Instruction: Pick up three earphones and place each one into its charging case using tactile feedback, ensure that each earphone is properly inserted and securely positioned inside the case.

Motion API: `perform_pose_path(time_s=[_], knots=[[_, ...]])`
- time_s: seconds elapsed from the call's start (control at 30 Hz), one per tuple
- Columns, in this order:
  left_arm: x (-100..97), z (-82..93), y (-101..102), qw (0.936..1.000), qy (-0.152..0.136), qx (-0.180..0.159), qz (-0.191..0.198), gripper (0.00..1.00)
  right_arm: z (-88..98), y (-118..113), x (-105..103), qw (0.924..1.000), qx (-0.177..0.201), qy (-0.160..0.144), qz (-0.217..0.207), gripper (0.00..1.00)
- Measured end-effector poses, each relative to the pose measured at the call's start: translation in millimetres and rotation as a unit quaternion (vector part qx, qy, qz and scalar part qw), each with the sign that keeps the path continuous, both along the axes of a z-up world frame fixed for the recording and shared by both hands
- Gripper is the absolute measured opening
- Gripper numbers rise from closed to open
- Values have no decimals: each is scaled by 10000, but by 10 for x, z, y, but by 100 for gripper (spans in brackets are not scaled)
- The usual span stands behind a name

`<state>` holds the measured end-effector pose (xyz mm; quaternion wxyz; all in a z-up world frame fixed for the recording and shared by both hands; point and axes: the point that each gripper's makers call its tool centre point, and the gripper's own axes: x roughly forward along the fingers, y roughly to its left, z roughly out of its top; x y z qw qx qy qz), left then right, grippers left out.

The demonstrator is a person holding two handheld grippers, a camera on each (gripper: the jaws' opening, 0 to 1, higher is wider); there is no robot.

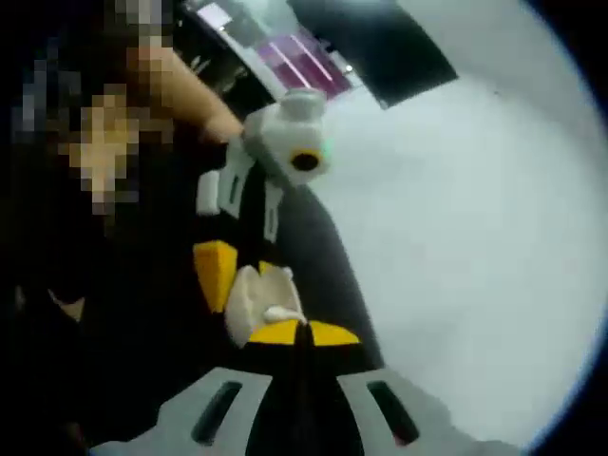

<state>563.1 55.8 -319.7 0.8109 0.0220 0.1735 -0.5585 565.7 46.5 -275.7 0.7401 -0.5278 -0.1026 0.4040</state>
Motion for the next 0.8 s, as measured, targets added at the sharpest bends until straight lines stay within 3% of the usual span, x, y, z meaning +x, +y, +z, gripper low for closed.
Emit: perform_pose_path(time_s=[0.3, 0.43, 0.57, 0.67, 0.8], knots=[[7, -16, 6, 9999, -62, 72, 38, 18, -17, 39, 4, 9961, -547, -651, -219, 5], [-3, -12, -1, 9999, -93, 82, 41, 18, 18, 17, -9, 9942, -652, -788, -325, 5], [-15, -5, -12, 9997, -197, 111, 52, 18, 31, -8, -19, 9945, -577, -765, -431, 5], [-20, -8, -14, 9993, -325, 177, 33, 18, 9, -36, -4, 9964, -415, -563, -481, 5], [-46, 8, -27, 9992, -352, 148, -66, 18, 14, -47, -62, 9966, -371, -607, -422, 5]])
